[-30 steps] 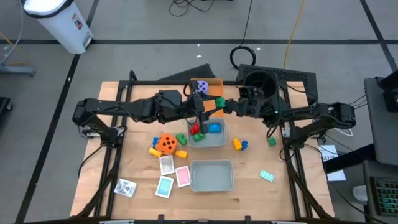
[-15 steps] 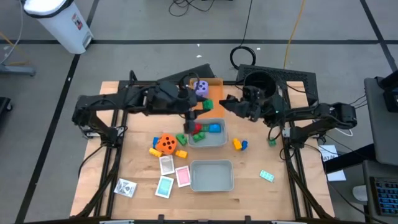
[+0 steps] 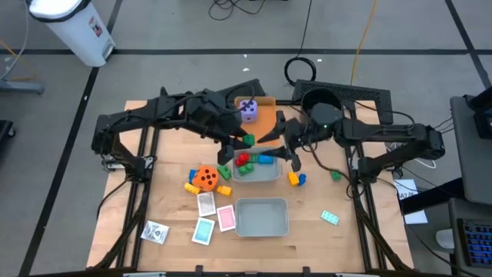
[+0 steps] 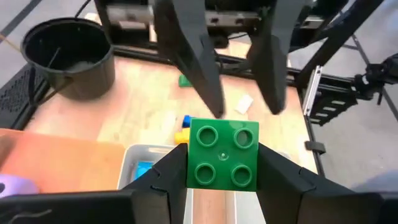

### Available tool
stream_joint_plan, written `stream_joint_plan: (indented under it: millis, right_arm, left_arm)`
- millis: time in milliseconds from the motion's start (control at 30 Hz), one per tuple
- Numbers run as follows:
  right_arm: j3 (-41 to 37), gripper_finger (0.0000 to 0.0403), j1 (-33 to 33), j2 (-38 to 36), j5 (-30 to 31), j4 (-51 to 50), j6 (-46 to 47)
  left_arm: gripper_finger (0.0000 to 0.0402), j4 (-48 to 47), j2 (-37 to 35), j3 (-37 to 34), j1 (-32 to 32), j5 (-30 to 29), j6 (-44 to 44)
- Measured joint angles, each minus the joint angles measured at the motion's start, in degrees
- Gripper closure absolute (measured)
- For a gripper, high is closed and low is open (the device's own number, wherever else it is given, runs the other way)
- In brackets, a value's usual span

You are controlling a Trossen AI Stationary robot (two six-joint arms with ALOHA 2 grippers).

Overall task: Pick & Place Toys
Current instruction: Put the green game piece into the top gray bin

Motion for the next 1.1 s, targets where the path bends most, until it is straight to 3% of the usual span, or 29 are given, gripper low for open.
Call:
stream_joint_plan:
  millis: [267,667,867,1100]
  right_arm:
    - [1.6,0.0225,-0.3,0.3,9.3,-0.6,-2.6]
    - [1.6,0.0167,-0.2,2.3,9.4,-0.3,3.1]
    - [1.6,0.0133,-0.2,2.3,9.2,-4.7,3.1]
    - [1.6,0.0126,-0.2,2.3,9.2,-6.4,3.1]
  left_arm:
    - [0.0258,-0.5,1.3,0.0,0.2,0.6,-0.2]
    - [0.0258,-0.5,5.9,0.0,1.2,4.6,0.8]
    - [0.0249,-0.5,5.9,0.0,2.9,5.9,0.3]
    - [0.0258,-0.6,5.9,0.0,3.8,8.3,-0.2]
